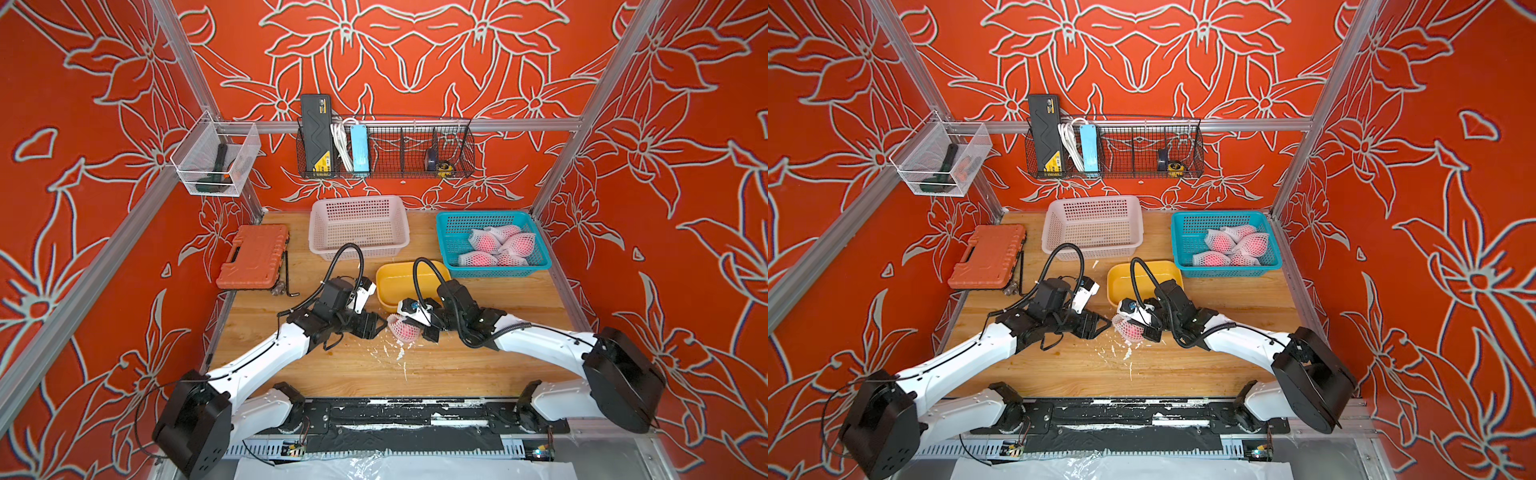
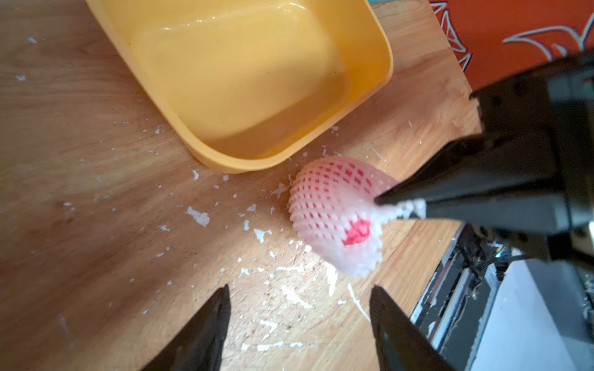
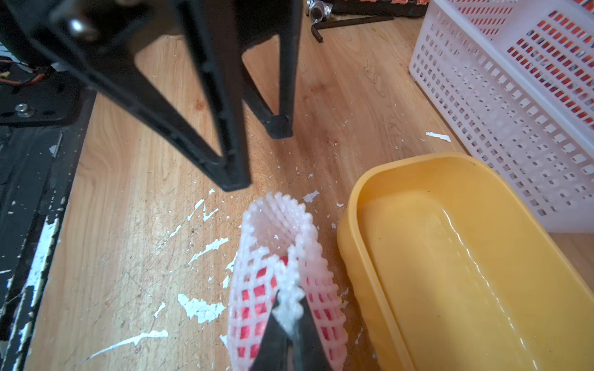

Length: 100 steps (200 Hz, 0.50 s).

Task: Remove foam nets from apples
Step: Remove the foam net from the apple.

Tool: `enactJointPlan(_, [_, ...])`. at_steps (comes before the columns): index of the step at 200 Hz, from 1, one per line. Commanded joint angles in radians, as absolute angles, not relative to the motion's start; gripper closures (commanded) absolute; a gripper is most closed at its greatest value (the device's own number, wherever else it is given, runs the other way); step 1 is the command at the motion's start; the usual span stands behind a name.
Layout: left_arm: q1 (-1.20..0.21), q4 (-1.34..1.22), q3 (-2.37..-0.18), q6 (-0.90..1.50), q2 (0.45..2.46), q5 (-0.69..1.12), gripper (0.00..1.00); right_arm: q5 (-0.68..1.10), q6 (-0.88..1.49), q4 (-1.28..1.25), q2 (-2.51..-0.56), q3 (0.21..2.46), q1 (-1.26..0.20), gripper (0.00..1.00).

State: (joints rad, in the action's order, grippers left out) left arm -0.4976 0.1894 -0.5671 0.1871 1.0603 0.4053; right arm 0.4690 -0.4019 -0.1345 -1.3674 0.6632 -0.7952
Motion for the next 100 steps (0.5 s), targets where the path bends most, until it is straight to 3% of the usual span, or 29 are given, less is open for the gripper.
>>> enactJointPlan(1, [-0.503, 0.068, -0.507, 0.080, 0.953, 0.415, 0.29, 0.508, -0.375, -0.150, -1.376, 0.692, -0.785, 1.00])
enactJointPlan(33, [-0.550, -0.040, -0.426, -0.003, 0.883, 0.449, 0.28, 0.526, -0.368, -0.153, -1.370, 0.690, -0.782, 1.00])
enactJointPlan(100, [-0.597, -0.057, -0.498, -0.088, 1.066, 0.407, 0.33, 0.546, -0.375, -0.160, -1.352, 0.674, -0.782, 1.00])
